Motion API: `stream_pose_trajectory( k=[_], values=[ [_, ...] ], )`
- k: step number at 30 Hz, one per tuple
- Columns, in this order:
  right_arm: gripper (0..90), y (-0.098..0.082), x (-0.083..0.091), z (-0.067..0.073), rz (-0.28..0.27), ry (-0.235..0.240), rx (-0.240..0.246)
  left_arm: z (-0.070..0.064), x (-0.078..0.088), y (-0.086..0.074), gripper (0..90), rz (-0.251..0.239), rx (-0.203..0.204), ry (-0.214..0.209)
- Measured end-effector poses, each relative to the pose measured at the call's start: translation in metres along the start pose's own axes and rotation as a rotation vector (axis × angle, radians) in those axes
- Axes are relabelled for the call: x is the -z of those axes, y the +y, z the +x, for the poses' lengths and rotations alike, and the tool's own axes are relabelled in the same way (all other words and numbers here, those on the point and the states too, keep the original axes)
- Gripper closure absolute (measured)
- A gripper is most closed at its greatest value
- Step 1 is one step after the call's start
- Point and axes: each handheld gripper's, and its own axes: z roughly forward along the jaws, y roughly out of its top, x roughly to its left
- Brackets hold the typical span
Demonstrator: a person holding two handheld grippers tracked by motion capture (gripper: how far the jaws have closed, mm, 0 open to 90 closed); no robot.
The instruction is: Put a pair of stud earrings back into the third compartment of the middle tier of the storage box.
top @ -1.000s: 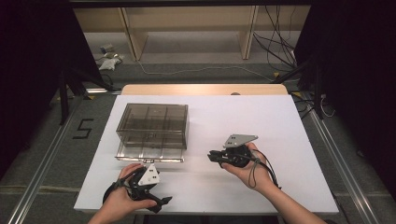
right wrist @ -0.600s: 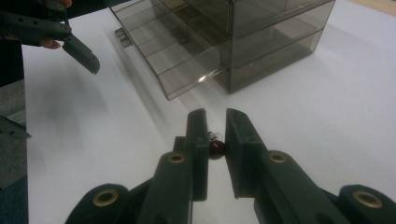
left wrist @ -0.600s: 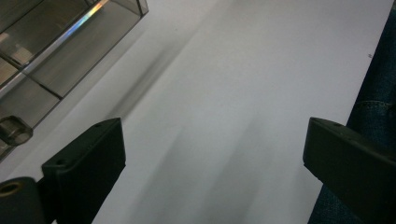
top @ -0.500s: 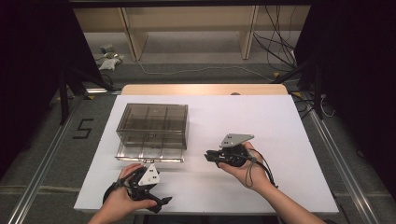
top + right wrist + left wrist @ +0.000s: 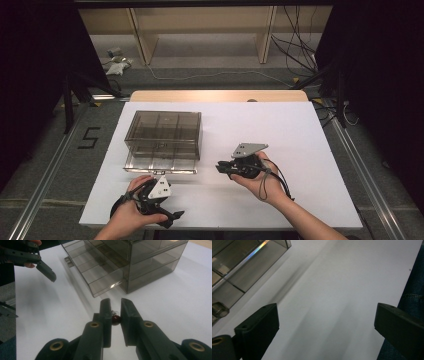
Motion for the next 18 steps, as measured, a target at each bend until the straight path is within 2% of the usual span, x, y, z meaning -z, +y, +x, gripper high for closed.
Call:
stream_pose_trajectory(
  k=[18],
  values=[
    [80.4,0.0063,-0.0083,0.0042,-0.002,0.017,0.011,0.0001,-0.0004,0.0001,5.7,0.001,0.000,-0.004]
  ],
)
